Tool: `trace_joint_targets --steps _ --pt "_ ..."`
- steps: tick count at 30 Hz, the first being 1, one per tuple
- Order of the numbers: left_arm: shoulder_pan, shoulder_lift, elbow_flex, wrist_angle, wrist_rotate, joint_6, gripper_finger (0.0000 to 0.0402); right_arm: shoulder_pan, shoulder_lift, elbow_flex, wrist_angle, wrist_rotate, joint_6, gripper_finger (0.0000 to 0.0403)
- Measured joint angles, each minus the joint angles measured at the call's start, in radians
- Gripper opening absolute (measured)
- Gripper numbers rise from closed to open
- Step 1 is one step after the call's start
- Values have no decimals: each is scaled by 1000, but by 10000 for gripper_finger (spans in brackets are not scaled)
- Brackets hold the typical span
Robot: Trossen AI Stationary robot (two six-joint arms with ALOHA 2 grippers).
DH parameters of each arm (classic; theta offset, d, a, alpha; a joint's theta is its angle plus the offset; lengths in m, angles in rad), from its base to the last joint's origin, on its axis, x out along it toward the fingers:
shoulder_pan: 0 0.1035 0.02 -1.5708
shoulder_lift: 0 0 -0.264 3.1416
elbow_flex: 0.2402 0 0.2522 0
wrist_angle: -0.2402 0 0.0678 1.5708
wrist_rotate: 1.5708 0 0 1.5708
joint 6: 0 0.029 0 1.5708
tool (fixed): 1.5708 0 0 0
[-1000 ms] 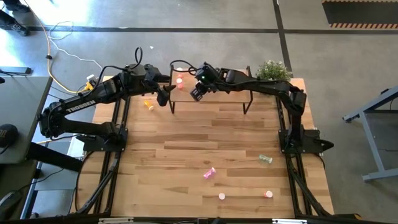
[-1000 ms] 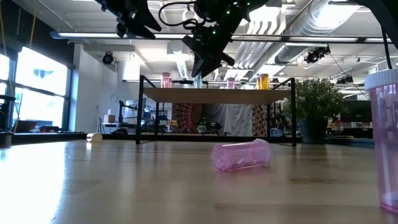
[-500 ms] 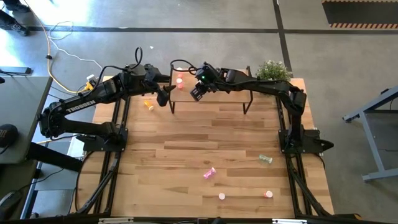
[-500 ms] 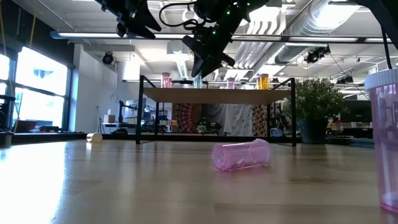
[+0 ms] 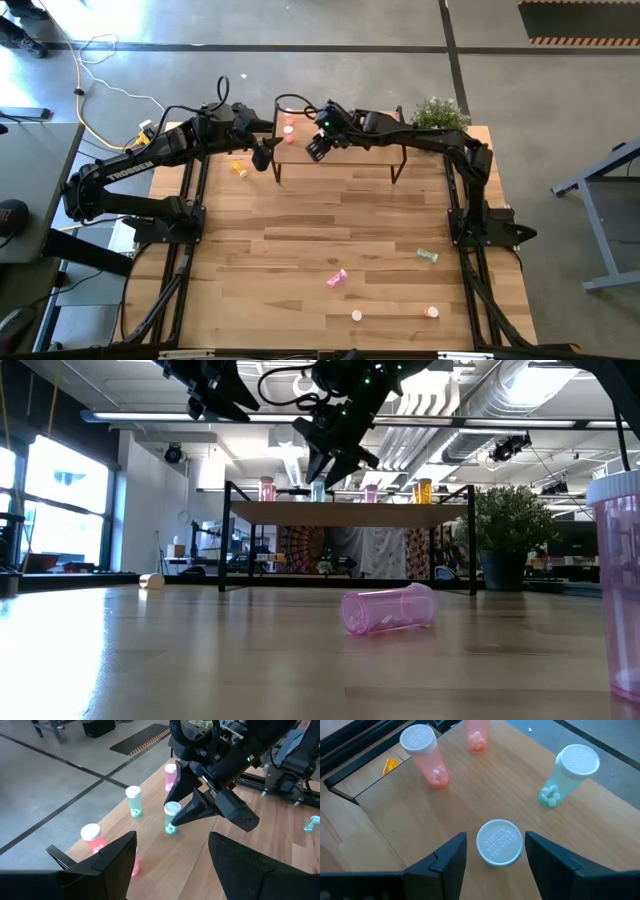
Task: Pick and place medicine bottles onto shelf by color
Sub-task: Put the left blue pill bottle on the shelf aligned with the other blue pill bottle, then put the top purple pill bottle on the shelf aligned with the other purple pill bottle
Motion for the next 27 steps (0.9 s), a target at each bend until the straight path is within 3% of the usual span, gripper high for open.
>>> trace_joint_targets --steps 11,17,27 --pt "-1 0 0 0 5 0 236 0 -112 0 20 58 1 193" --pt "-7 0 0 0 122 0 236 16 -223 0 1 18 70 193" --pt "-157 0 0 0 142 -87 236 146 -388 1 -124 -11 158 193"
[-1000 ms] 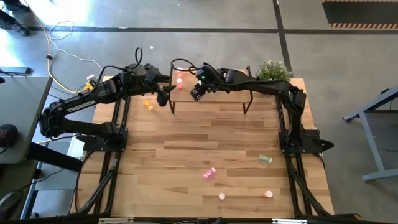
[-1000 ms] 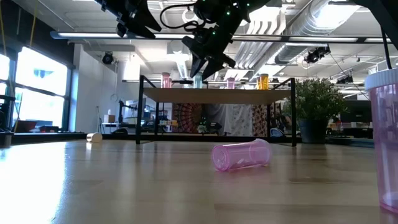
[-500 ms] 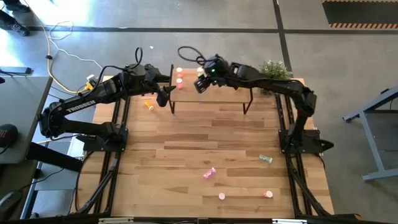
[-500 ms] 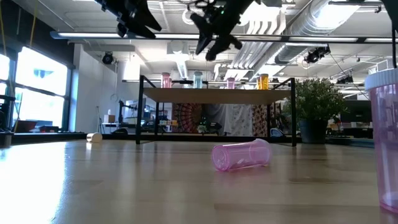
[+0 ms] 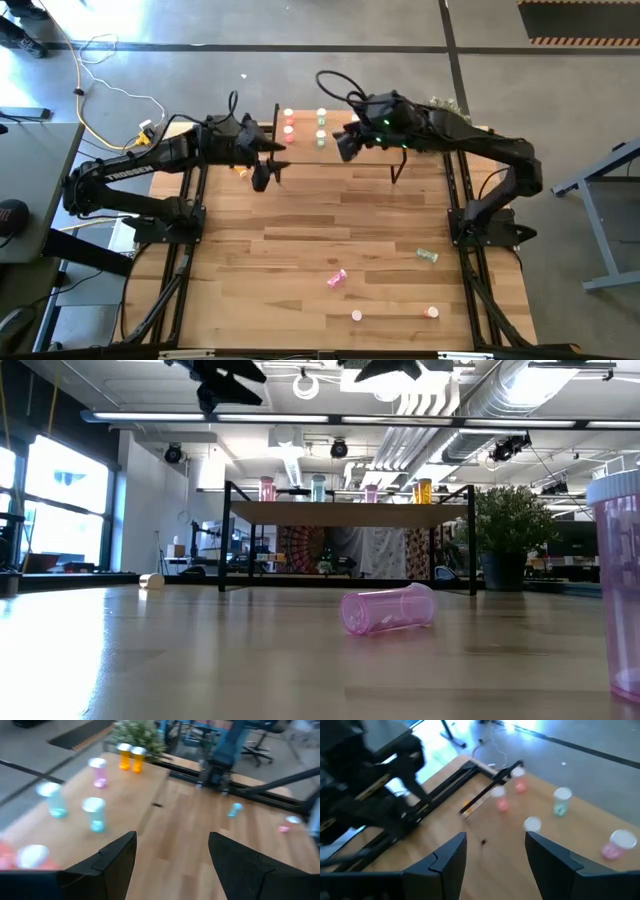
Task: Pick and place medicine bottles onto shelf by color
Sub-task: Put the top purple pill bottle on the shelf aligned with the other purple pill bottle
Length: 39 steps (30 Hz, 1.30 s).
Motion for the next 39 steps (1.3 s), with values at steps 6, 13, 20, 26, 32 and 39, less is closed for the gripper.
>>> trace_joint_targets --steps 6,13,20,26,32,39 --pt "-156 0 -20 15 -99 -203 236 56 -56 0 -56 2 -2 193" --pt "-365 15 -26 114 -166 -371 236 71 -100 0 -185 0 -3 193" --pt "-500 129 78 160 -246 -391 236 75 -126 0 -217 -2 -3 193" --pt "-559 290 238 8 -274 -388 236 73 -157 0 -203 0 24 193" --pt "-627 427 267 -39 -327 -466 236 73 -162 0 -216 0 87 193" --pt "-686 590 267 -32 -338 -490 236 73 -163 0 -217 1 124 193"
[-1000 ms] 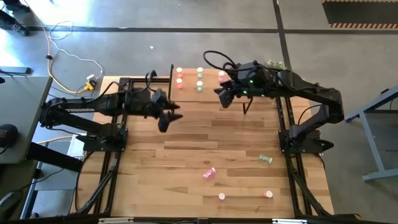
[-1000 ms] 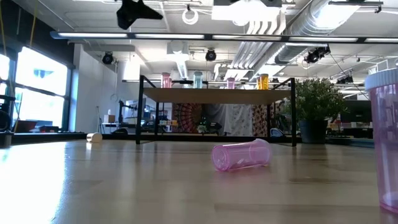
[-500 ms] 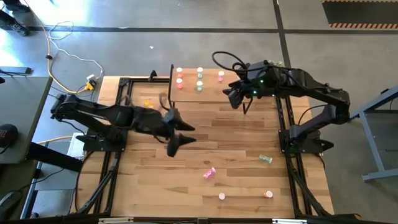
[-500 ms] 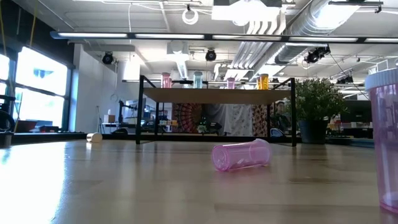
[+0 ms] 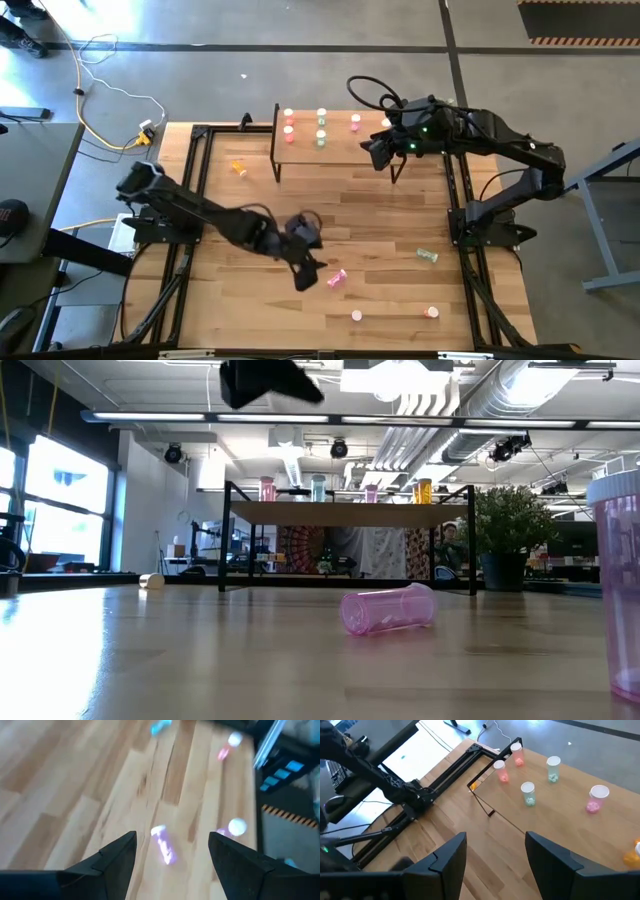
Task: Pick and place medicine bottles onto shelf by color
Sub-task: Put the top purple pill bottle on the shelf aligned with the other purple pill bottle
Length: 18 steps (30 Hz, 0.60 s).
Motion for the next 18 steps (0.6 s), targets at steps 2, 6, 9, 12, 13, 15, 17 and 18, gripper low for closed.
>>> trace_joint_targets --steps 2,6,9,12,13,15,17,18 --pt "-5 40 0 11 0 -9 236 0 0 0 0 0 -1 193" --pt "0 113 0 53 8 -18 236 0 2 0 0 0 -1 193" --pt "10 171 0 88 39 -21 236 0 3 0 0 0 -1 193" --pt "21 229 0 138 87 -27 236 0 3 0 0 0 0 193" --pt "25 249 0 155 98 -29 236 0 3 0 0 0 0 193" --pt "33 283 0 183 115 -47 236 0 3 0 0 0 0 193" --pt "42 305 0 198 140 -55 236 0 3 0 -1 1 0 193" --pt "48 319 0 222 152 -56 236 0 3 0 -1 2 0 193"
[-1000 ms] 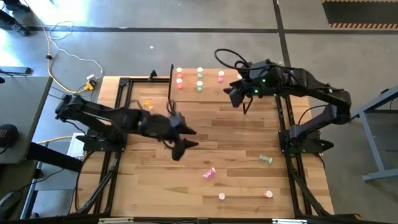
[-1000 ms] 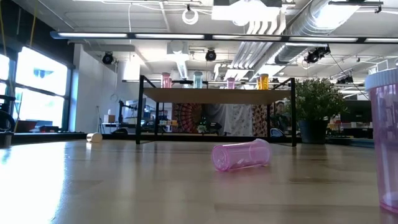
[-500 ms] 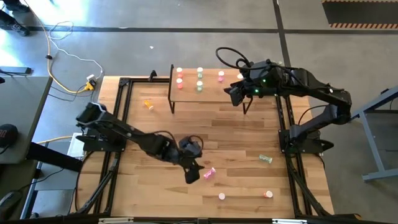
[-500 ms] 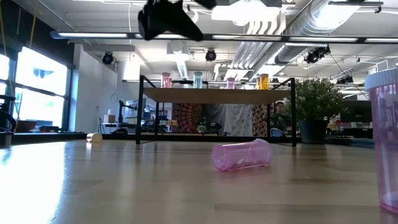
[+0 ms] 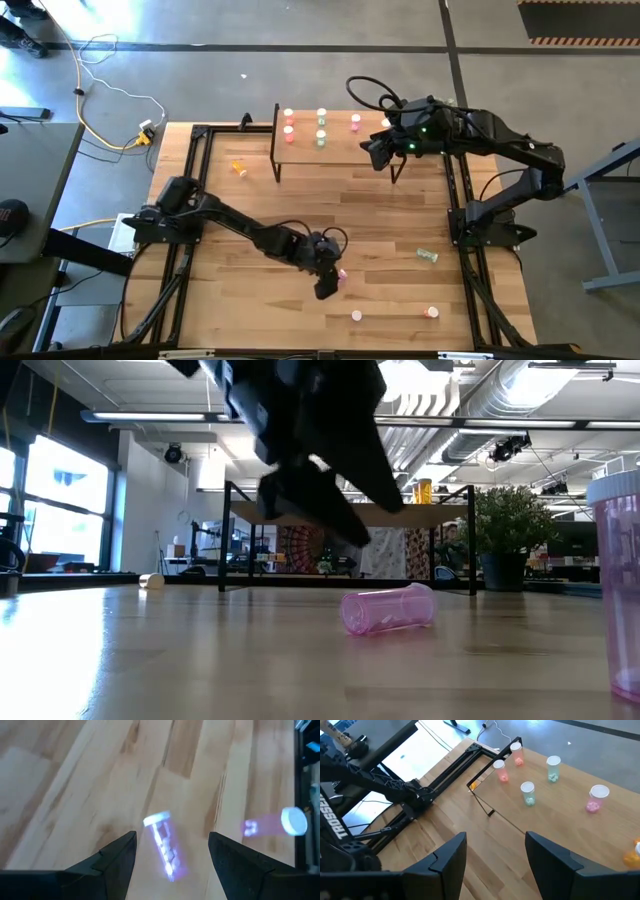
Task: Pick and place medicine bottles onto shelf by color
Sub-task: Put the top purple pill bottle on the shelf aligned with the other purple pill bottle
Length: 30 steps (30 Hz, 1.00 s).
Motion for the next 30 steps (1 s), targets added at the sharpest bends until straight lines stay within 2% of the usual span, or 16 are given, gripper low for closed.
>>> trace_joint_targets --steps 4,12,22,30 --pt "19 40 -1 48 37 -2 236 0 0 0 0 42 0 193" --pt "44 66 -1 76 76 -22 236 0 0 0 0 49 0 193" --pt "26 122 -1 104 71 -22 236 0 0 0 0 48 5 193" --pt "19 140 1 101 9 -20 236 0 1 0 4 48 5 193"
